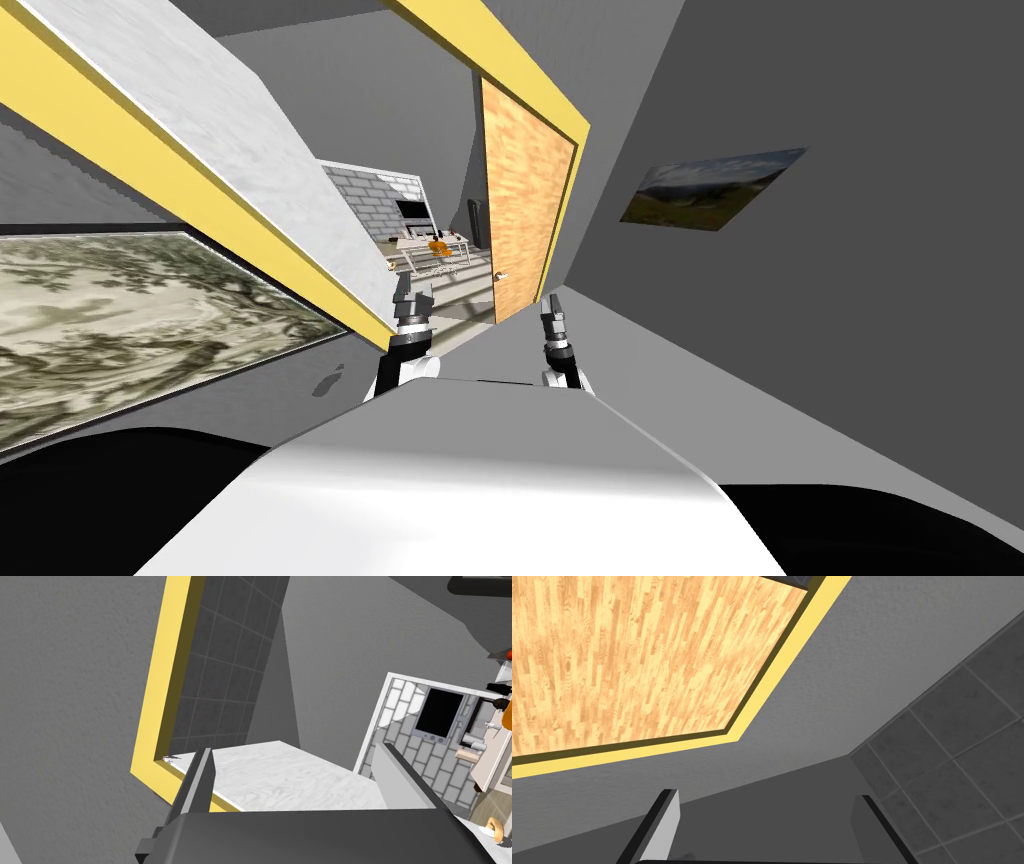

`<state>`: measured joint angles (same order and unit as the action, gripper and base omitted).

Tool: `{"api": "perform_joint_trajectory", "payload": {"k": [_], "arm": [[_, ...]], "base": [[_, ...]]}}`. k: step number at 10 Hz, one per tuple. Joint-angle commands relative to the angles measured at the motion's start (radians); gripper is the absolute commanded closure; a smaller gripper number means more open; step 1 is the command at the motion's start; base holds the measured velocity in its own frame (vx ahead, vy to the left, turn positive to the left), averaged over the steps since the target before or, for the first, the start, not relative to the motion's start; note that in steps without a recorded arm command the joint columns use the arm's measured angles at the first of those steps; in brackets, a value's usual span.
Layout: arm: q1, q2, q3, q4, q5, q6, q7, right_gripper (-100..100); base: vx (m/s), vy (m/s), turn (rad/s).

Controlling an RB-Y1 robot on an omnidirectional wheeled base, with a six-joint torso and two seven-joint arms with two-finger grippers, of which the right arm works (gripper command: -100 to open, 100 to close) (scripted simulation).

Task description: Push the door open

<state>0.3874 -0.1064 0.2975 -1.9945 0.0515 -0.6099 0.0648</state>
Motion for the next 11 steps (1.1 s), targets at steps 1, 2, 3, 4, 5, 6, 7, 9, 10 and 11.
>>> {"api": "perform_joint_trajectory", "payload": {"k": [1, 2, 3, 4, 5, 6, 7, 9, 10, 11], "arm": [[-0.013, 0.000, 0.019, 0.037, -0.001, -0.010, -0.003, -100], [-0.026, -0.004, 0.040, 0.069, -0.002, -0.014, -0.009, -100], [-0.032, -0.006, 0.051, 0.086, -0.003, -0.017, -0.012, -100], [-0.039, -0.008, 0.062, 0.103, -0.004, -0.019, -0.015, -100], [-0.046, -0.009, 0.073, 0.121, -0.005, -0.021, -0.019, -100], [-0.053, -0.011, 0.084, 0.138, -0.006, -0.024, -0.022, -100], [-0.059, -0.013, 0.096, 0.156, -0.007, -0.026, -0.025, -100], [-0.073, -0.016, 0.118, 0.190, -0.009, -0.031, -0.031, -100], [-0.087, -0.020, 0.141, 0.226, -0.010, -0.035, -0.038, -100], [-0.094, -0.021, 0.153, 0.244, -0.011, -0.038, -0.041, -100]], "base": [[0.101, -0.005, -0.041], [0.125, -0.005, -0.084], [0.138, -0.005, -0.060], [0.115, 0.002, -0.030], [0.115, -0.002, -0.044], [0.110, -0.008, -0.049], [0.109, 0.004, -0.041], [0.091, 0.011, -0.050], [0.143, -0.011, -0.082], [0.157, -0.003, -0.053]]}}
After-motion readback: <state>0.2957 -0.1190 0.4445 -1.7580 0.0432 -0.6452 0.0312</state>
